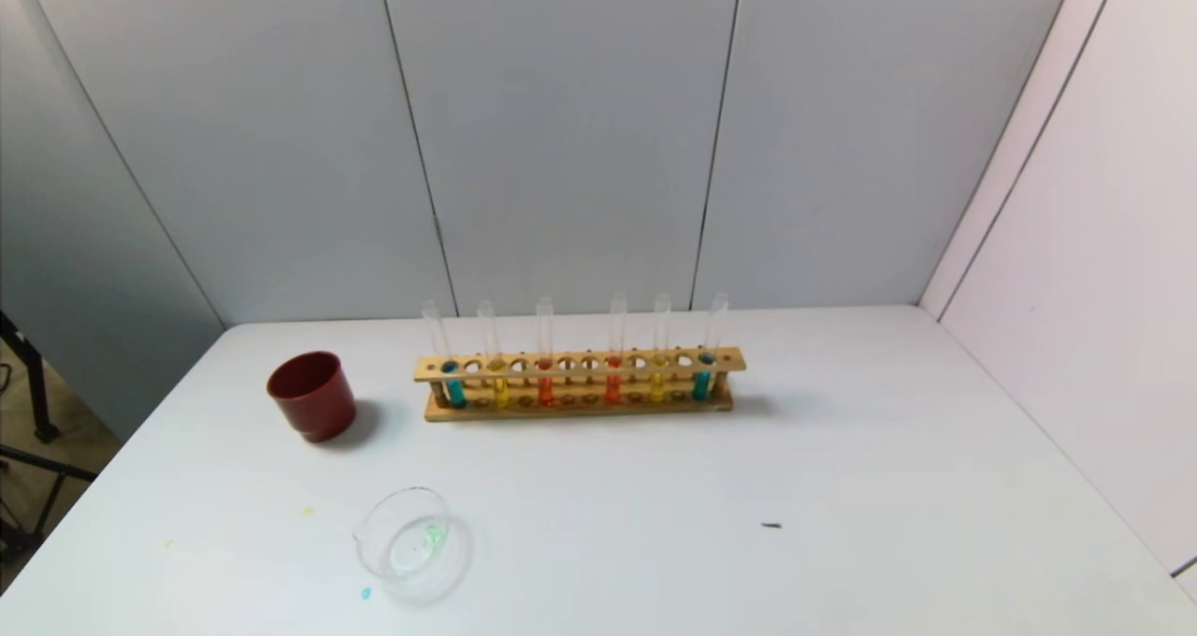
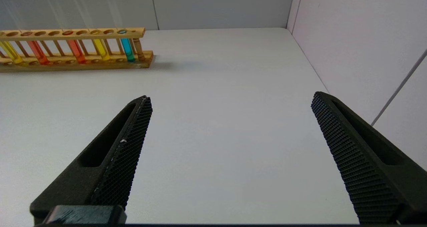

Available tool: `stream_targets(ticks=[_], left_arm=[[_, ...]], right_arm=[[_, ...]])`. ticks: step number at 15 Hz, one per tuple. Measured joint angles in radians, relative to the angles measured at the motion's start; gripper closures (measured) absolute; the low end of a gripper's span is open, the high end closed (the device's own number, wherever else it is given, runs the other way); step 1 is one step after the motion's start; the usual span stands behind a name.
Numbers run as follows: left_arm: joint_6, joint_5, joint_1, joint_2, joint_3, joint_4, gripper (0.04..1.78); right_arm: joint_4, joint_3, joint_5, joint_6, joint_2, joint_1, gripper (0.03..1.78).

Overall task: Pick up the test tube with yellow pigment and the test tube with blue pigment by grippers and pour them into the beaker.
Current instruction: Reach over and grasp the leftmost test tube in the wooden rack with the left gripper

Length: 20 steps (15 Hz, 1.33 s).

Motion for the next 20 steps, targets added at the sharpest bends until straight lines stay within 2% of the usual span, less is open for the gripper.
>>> stream_targets(ticks=[16, 20], left_arm=[[0.0, 0.002, 0.0, 0.0, 0.0, 0.0, 0.07], [0.03, -0.006, 0.001, 0.024, -0.056, 0.057, 0.07]], right_arm=[[0.0, 0.0, 0.0, 0.0, 0.0, 0.0, 0.07], [0.0, 0.0, 0.0, 0.0, 0.0, 0.0, 0.07]])
